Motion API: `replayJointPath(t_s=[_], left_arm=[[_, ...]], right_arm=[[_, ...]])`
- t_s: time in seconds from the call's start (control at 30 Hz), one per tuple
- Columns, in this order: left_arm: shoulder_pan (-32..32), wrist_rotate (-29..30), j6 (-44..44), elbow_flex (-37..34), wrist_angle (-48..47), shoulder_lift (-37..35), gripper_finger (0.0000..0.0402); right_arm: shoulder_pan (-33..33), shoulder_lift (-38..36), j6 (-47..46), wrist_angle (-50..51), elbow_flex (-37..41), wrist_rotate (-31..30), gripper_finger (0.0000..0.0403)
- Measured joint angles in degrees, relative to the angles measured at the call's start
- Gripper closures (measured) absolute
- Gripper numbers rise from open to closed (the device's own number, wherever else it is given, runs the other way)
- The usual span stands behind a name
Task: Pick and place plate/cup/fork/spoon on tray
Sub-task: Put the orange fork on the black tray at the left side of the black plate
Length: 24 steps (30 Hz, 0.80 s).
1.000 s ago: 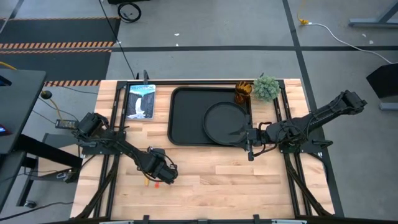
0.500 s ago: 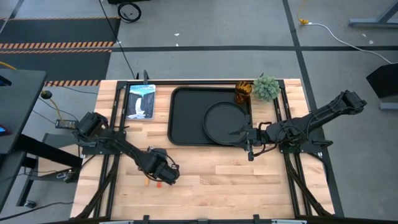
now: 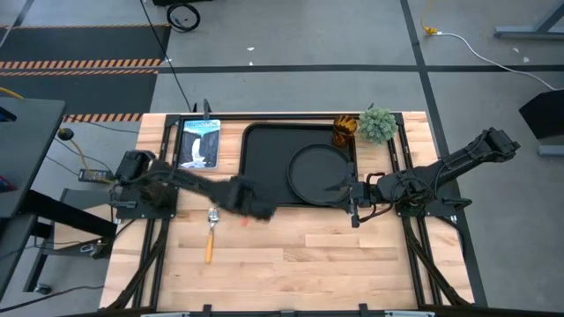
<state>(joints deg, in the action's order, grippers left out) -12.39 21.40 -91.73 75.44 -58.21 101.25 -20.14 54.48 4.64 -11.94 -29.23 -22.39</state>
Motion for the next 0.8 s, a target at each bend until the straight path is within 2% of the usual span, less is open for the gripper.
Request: replayJointPath(t_s=[0.2, 0.37, 0.57, 0.8], left_arm=[[11.57, -0.01, 13.48, 0.0, 11.32, 1.63, 0.0383], [17.37, -1.04, 20.35, 0.0, 20.81, 5.23, 0.0384], [21.44, -4.07, 21.95, -0.11, 22.97, 10.81, 0.0384], [23.22, -6.72, 22.42, -0.07, 24.68, 13.29, 0.0381]], right_arm=[[0.0, -0.02, 0.23, 0.01, 0.0, -1.27, 0.0232], [0.0, -0.04, 0.11, 0.45, 0.0, -2.13, 0.0232], [0.02, -0.04, 0.09, 0.96, 0.0, -2.02, 0.0232], [0.02, -0.04, 0.06, 1.67, 0.0, -1.88, 0.0232]])
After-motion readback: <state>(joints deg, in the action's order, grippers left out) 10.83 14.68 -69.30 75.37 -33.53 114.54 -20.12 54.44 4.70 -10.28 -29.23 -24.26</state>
